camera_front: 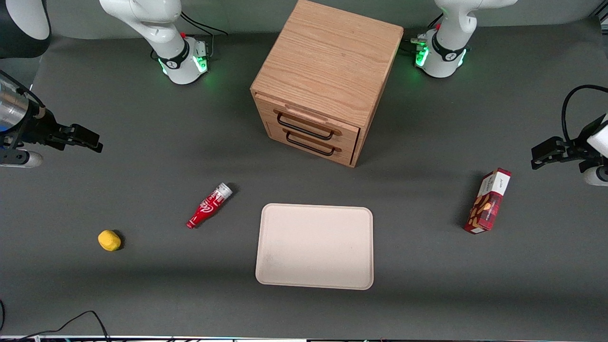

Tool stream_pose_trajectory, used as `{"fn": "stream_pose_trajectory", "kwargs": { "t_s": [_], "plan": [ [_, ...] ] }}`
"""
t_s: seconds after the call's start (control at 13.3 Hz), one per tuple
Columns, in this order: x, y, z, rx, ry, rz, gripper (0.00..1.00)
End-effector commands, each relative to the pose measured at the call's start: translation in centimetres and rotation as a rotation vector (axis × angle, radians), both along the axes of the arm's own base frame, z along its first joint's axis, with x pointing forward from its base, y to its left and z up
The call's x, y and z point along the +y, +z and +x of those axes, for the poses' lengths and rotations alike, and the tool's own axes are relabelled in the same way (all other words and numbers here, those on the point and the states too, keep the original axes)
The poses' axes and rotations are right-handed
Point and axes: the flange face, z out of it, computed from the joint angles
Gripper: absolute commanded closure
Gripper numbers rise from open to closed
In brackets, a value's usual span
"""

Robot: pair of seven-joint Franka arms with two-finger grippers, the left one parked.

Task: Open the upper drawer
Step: 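Move the right gripper toward the upper drawer's black handle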

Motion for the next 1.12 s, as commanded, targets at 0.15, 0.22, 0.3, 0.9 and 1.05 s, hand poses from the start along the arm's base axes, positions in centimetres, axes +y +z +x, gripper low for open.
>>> {"fn": "stream_pose_trajectory", "kwargs": {
  "t_s": [0.15, 0.22, 0.3, 0.9, 1.05],
  "plan": [
    [0.0, 0.6, -0.7, -0.025, 0.017, 0.007, 0.0],
    [0.5, 0.7, -0.6, -0.026, 0.03, 0.008, 0.0],
    [1.4, 0.8, -0.5, -0.028, 0.046, 0.009, 0.0],
    [20.0, 0.4, 2.7, -0.009, 0.409, 0.125, 0.0],
    [25.6, -0.7, 2.0, 0.007, 0.511, 0.157, 0.0]
  ]
}}
